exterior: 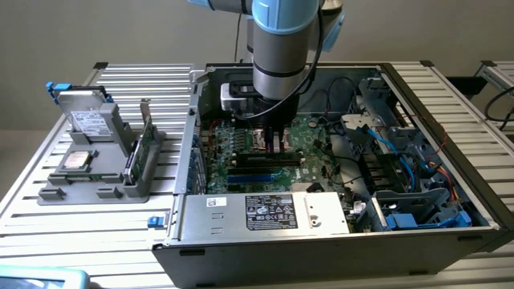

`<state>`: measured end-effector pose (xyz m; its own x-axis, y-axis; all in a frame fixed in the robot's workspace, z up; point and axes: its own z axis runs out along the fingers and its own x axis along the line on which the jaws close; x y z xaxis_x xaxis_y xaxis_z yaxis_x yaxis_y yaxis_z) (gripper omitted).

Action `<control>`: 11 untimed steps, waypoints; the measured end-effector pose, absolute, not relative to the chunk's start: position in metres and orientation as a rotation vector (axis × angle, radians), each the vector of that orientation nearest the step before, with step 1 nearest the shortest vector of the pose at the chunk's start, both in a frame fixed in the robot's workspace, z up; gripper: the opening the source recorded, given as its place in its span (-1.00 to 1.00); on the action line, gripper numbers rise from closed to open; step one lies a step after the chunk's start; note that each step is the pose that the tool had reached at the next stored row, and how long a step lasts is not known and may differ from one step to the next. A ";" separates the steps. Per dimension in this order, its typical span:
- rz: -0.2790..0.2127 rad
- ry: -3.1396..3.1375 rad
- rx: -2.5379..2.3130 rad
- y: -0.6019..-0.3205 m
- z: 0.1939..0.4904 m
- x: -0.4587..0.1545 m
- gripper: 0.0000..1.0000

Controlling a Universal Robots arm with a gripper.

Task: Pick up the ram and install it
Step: 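Insert the ram into the slot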

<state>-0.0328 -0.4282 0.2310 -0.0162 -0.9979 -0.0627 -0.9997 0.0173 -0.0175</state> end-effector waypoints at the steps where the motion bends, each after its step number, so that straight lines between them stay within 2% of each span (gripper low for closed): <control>1: 0.049 2.198 -2.163 -0.428 0.231 -0.033 -0.74; 11: 0.050 2.193 -2.170 -0.428 0.230 -0.033 -0.74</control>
<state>-0.0325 -0.4284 0.2301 -0.0098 -0.9980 -0.0627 -0.9998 0.0109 -0.0165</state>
